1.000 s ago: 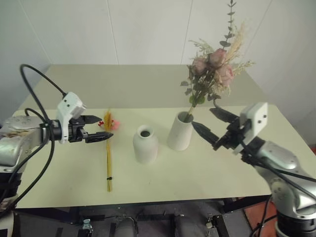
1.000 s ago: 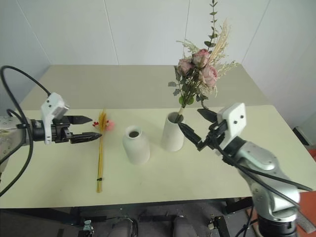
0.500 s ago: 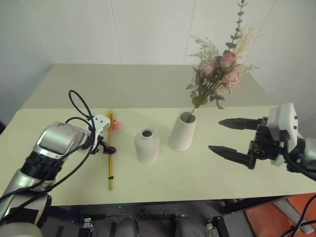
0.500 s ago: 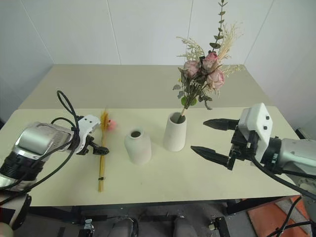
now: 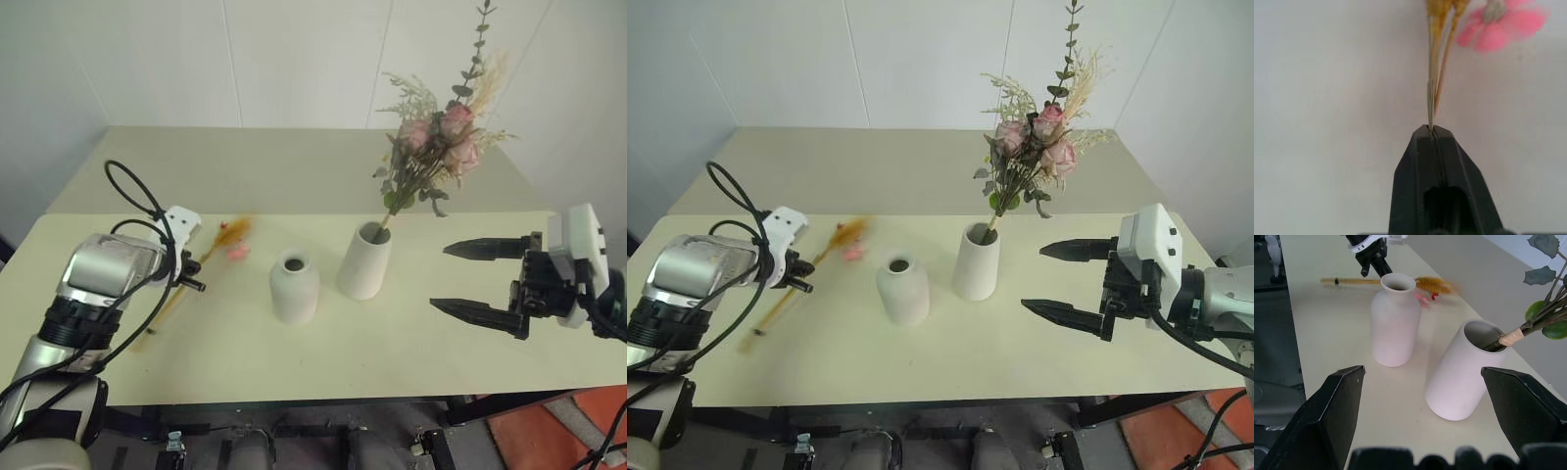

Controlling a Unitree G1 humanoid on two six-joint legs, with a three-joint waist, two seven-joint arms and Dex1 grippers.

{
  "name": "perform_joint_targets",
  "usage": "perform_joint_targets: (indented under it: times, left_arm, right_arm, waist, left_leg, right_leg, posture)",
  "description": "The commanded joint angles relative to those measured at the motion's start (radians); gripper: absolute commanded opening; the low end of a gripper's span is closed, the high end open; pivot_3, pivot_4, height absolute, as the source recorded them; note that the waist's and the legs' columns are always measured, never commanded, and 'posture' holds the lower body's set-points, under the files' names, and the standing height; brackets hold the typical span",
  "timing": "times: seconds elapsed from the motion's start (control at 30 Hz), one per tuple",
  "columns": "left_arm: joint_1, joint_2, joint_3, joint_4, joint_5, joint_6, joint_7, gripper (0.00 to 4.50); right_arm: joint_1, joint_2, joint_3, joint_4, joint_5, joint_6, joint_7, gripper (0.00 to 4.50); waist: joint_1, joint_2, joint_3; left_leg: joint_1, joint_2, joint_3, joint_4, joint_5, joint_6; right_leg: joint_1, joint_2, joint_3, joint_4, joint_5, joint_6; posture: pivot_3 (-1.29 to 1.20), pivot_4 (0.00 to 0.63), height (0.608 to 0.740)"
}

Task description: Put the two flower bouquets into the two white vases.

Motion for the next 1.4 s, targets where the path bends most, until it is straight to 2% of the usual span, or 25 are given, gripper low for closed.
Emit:
perform_joint_targets:
  times: [0.03, 0.13, 0.27, 0.37, 0.53, 0.93, 1.27, 1.4]
  left_arm:
    - [0.005, -0.096, 0.226, -0.111, -0.058, -0.259, 0.045, 0.02]
    - [-0.026, -0.172, 0.326, -0.179, -0.155, -0.332, 0.017, 0.02]
    - [-0.09, -0.23, 0.399, -0.214, -0.323, -0.306, -0.027, 0.02]
    - [-0.144, -0.258, 0.411, -0.217, -0.47, -0.308, -0.127, 0.02]
    - [-0.189, -0.287, 0.386, -0.192, -0.591, -0.309, -0.191, 0.02]
    - [-0.122, -0.36, 0.289, -0.16, -0.595, -0.445, -0.29, 0.02]
    - [-0.048, -0.339, 0.204, -0.121, -0.541, -0.509, -0.367, 0.02]
    - [0.041, -0.277, 0.174, -0.154, -0.531, -0.485, -0.423, 0.94]
  right_arm:
    - [-0.017, -0.012, 0.008, 0.014, -0.02, -0.036, 0.013, 4.5]
    - [-0.027, -0.004, 0.032, 0.026, -0.034, -0.045, 0.009, 4.5]
    - [-0.035, 0.003, 0.045, 0.032, -0.028, -0.043, 0.01, 4.5]
    - [-0.042, -0.001, 0.044, 0.036, -0.025, -0.036, 0.011, 4.5]
    - [-0.042, -0.008, 0.033, 0.03, -0.028, -0.025, -0.001, 4.5]
    - [0.045, -0.004, -0.037, -0.031, -0.004, -0.012, -0.031, 4.5]
    - [0.061, -0.013, -0.06, -0.037, 0.01, -0.009, -0.04, 4.5]
    - [0.07, -0.017, -0.066, -0.036, 0.005, -0.013, -0.033, 4.5]
  waist:
    - [0.002, 0.0, 0.0]
    - [0.004, 0.0, 0.0]
    - [0.002, 0.0, 0.0]
    - [0.001, 0.0, 0.0]
    - [-0.001, 0.0, 0.0]
    - [-0.001, 0.0, 0.0]
    - [-0.002, 0.0, 0.0]
    - [-0.004, 0.0, 0.0]
  left_leg:
    - [0.0, 0.0, 0.0, 0.0, 0.0, 0.0]
    - [-0.001, -0.001, 0.0, 0.001, 0.0, 0.0]
    - [-0.001, -0.002, 0.0, 0.002, 0.0, 0.0]
    - [0.0, -0.002, 0.0, 0.002, 0.0, 0.0]
    - [0.001, -0.003, -0.001, 0.002, 0.0, 0.0]
    - [0.01, -0.003, -0.001, 0.002, 0.0, 0.0]
    - [0.01, -0.003, -0.001, 0.002, 0.0, 0.0]
    - [0.01, -0.003, -0.001, 0.002, 0.0, 0.0]
  right_leg:
    - [0.0, 0.0, 0.0, 0.0, 0.0, 0.0]
    - [0.0, -0.001, 0.0, 0.0, 0.003, -0.003]
    - [0.001, -0.001, 0.0, 0.0, 0.003, -0.002]
    - [0.002, -0.001, 0.0, 0.0, 0.002, 0.0]
    - [0.003, -0.002, 0.0, 0.0, 0.001, 0.002]
    - [0.013, -0.002, 0.0, -0.002, 0.0, 0.003]
    - [0.013, -0.002, 0.0, -0.002, 0.0, 0.003]
    - [0.013, -0.002, 0.0, -0.002, 0.0, 0.003]
  posture:
    - [0.0, 0.15, 0.74]
    - [0.0, 0.15, 0.74]
    - [0.0, 0.15, 0.74]
    - [0.0, 0.15, 0.74]
    - [0.0, 0.15, 0.74]
    - [0.0, 0.15, 0.74]
    - [0.0, 0.15, 0.74]
    - [0.0, 0.15, 0.74]
